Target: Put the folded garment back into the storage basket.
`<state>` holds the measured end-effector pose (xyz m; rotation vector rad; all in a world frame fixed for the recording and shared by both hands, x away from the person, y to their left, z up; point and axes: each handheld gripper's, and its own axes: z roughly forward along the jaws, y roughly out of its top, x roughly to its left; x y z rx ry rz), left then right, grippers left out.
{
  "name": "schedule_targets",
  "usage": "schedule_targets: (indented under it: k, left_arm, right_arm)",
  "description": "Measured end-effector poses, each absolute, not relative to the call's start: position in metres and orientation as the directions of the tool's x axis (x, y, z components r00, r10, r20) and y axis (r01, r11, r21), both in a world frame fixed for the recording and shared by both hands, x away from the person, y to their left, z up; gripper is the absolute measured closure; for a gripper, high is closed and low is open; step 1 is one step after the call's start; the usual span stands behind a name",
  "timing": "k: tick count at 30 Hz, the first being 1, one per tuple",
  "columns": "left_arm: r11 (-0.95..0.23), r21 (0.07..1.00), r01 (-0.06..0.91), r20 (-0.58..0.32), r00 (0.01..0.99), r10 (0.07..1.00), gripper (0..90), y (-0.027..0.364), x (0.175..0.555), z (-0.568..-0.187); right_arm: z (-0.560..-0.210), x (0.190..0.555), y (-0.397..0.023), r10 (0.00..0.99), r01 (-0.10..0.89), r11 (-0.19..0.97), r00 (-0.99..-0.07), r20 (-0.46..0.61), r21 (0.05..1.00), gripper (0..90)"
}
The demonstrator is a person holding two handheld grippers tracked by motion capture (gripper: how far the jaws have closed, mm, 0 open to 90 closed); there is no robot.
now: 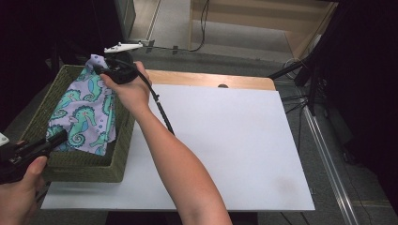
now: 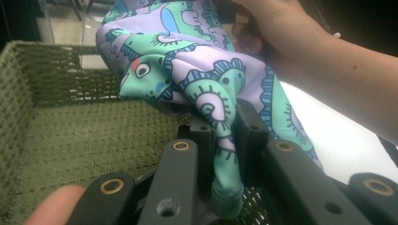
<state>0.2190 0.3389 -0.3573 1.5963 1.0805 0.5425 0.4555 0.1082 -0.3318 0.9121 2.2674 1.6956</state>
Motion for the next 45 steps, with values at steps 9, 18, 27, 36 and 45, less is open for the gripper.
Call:
schedule_targets:
  k: [9,18,27,36,45]
  left_arm:
    - [0.034,0.912,0.408,-0.232,0.447,0.864,78.4,0.350,0.236,-0.382]
    - [0.015,0.902,0.431,-0.228,0.449,0.864,78.3,0.352,0.238,-0.392]
    - [-0.047,0.873,0.486,-0.157,0.371,0.915,68.5,0.349,0.249,-0.404]
    - [-0.120,0.874,0.471,-0.095,0.407,0.908,28.5,0.347,0.238,-0.407]
    - [-0.122,0.879,0.462,-0.111,0.446,0.888,19.9,0.336,0.239,-0.406]
  right_arm:
    - [-0.354,0.471,0.114,0.574,0.393,0.168,-0.785,0.235,0.904,81.3]
    - [-0.373,0.475,0.123,0.578,0.403,0.198,-0.784,0.226,0.894,81.2]
    - [-0.390,0.486,0.114,0.610,0.426,0.180,-0.755,0.239,0.886,65.1]
    - [-0.398,0.498,0.065,0.707,0.518,0.117,-0.643,0.295,0.847,12.6]
    - [-0.407,0.484,0.040,0.680,0.490,0.132,-0.677,0.281,0.862,0.0]
